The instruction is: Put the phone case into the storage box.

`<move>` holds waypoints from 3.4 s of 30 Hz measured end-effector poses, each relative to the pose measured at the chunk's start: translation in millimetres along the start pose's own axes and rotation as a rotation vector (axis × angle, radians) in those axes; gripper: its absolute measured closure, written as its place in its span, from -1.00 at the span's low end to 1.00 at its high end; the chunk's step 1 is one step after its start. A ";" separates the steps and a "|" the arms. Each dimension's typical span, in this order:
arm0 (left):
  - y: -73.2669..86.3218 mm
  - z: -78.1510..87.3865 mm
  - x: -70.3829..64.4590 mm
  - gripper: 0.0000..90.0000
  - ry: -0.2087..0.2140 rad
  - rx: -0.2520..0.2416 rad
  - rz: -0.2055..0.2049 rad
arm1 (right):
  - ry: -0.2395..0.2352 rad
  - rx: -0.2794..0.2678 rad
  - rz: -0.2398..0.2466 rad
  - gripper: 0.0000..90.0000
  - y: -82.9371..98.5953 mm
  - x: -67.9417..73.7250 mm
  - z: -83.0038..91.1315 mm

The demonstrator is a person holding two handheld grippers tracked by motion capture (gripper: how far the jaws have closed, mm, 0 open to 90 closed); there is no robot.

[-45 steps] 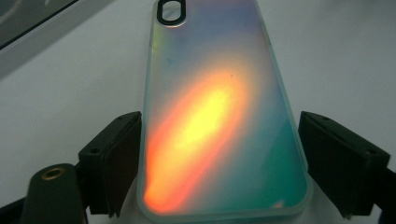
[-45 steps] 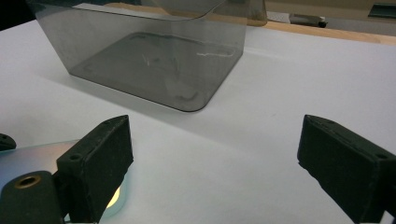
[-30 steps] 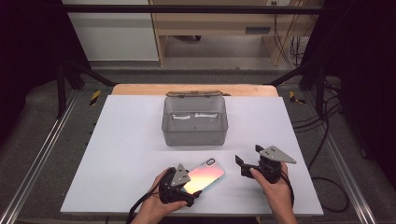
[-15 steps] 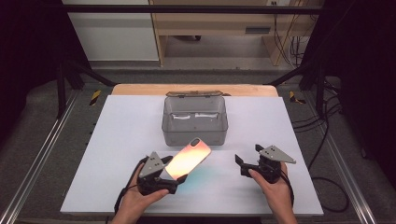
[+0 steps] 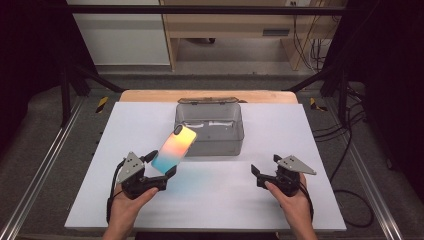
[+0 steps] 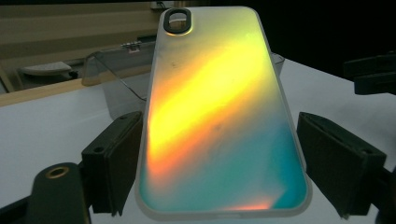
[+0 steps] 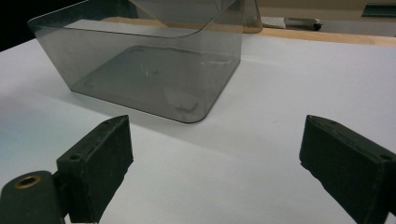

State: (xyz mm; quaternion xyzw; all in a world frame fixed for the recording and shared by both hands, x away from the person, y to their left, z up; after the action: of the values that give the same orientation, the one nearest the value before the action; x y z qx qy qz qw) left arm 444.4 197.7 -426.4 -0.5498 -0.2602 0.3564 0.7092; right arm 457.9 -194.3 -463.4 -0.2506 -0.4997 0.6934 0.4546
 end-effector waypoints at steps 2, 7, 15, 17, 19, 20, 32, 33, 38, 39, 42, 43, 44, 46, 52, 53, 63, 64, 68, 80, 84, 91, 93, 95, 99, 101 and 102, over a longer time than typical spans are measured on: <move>-0.7 2.6 4.1 -0.62 -0.025 -0.011 0.006 | -0.003 -0.004 -0.005 -0.78 -0.7 0.6 -1.0; -7.8 6.7 11.3 -0.62 -0.062 -0.054 0.019 | -0.022 -0.011 -0.018 -0.78 -1.9 2.9 -0.2; -50.9 -4.1 17.5 -0.62 -0.103 -0.153 -0.018 | -0.116 -0.107 -0.097 -0.75 -46.1 33.8 -1.6; -64.8 -11.1 17.2 -0.62 -0.107 -0.171 -0.044 | -0.132 -0.117 -0.106 -0.75 -54.0 38.0 -3.4; -77.8 -20.0 17.8 -0.62 -0.114 -0.191 -0.065 | -0.167 -0.142 -0.117 -0.72 -77.3 47.6 -9.0; -79.2 -21.6 18.0 -0.62 -0.115 -0.202 -0.064 | -0.175 -0.148 -0.122 -0.72 -84.3 49.8 -10.8; -68.9 -22.2 14.3 -0.62 -0.108 -0.205 -0.046 | -0.252 -0.175 -0.165 -0.65 -116.3 79.8 -32.0; -69.0 -21.7 13.5 -0.62 -0.104 -0.208 -0.044 | -0.258 -0.172 -0.163 -0.64 -115.8 83.4 -33.9; -68.8 -19.8 12.9 -0.62 -0.105 -0.218 -0.037 | -0.279 -0.162 -0.159 -0.62 -114.2 92.4 -41.0; -68.8 -19.8 12.9 -0.62 -0.105 -0.218 -0.037 | -0.279 -0.162 -0.159 -0.62 -114.2 92.4 -41.0; -67.2 -20.1 13.8 -0.62 -0.105 -0.215 -0.033 | -0.284 -0.159 -0.160 -0.60 -117.4 92.1 -41.7; -66.5 -20.3 14.0 -0.62 -0.106 -0.214 -0.031 | -0.288 -0.163 -0.162 -0.59 -118.8 92.0 -41.6; -65.4 -20.2 14.1 -0.62 -0.106 -0.214 -0.029 | -0.295 -0.167 -0.168 -0.57 -121.5 92.3 -42.0; -64.9 -20.0 14.0 -0.62 -0.105 -0.215 -0.026 | -0.296 -0.167 -0.169 -0.56 -122.7 92.7 -42.8; -64.7 -19.7 9.7 -0.62 -0.080 -0.223 -0.032 | -0.334 -0.176 -0.164 -0.33 -135.4 99.4 -47.8; -64.7 -19.7 8.7 -0.62 -0.076 -0.223 -0.037 | -0.347 -0.179 -0.170 -0.30 -138.4 100.5 -48.6; -63.7 -19.8 3.4 -0.62 -0.062 -0.221 -0.057 | -0.459 -0.158 -0.211 0.02 -167.2 114.7 -64.7; -63.6 -19.7 3.2 -0.62 -0.062 -0.222 -0.055 | -0.468 -0.154 -0.216 0.05 -171.2 115.9 -69.1; -63.7 -19.1 2.5 -0.62 -0.059 -0.226 -0.055 | -0.486 -0.142 -0.239 0.11 -174.8 116.8 -75.4; -62.4 -20.6 -1.0 -0.62 -0.041 -0.221 -0.069 | -0.532 -0.124 -0.307 0.40 -180.3 113.2 -84.7; -61.4 -22.1 -2.9 -0.62 -0.029 -0.218 -0.077 | -0.551 -0.121 -0.337 0.53 -180.8 108.9 -84.5; -58.5 -24.6 -1.9 -0.62 -0.012 -0.203 -0.077 | -0.551 -0.100 -0.331 0.57 -180.7 106.9 -83.8; -57.1 -25.6 -1.0 -0.62 -0.009 -0.197 -0.076 | -0.551 -0.091 -0.325 0.58 -181.2 107.1 -84.2; -56.3 -26.1 -0.6 -0.62 -0.007 -0.195 -0.072 | -0.551 -0.086 -0.319 0.58 -181.5 107.1 -84.3; -54.0 -27.1 1.5 -0.62 0.002 -0.185 -0.068 | -0.542 -0.046 -0.290 0.57 -183.5 108.5 -84.8; -53.4 -27.6 2.4 -0.62 0.005 -0.181 -0.068 | -0.538 -0.031 -0.274 0.58 -184.8 109.5 -84.9; -52.2 -28.1 3.5 -0.62 0.009 -0.174 -0.070 | -0.541 -0.022 -0.270 0.59 -185.2 109.8 -84.4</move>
State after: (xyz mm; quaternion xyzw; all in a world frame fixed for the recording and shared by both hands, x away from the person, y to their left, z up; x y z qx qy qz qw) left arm 479.3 176.4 -383.4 -0.6014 -0.3059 0.3052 0.6720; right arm 545.4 -42.2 -312.8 0.0068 -0.6391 0.6627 0.3904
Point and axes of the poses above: each handheld gripper's, and its own axes: z roughly backward along the jaws, y roughly out of its underside, x roughly to its left, the point moved 3 cm from there along -z, roughly forward along the jaws, and after that the axes turned 2 degrees about -y, right-handed, at the moved point
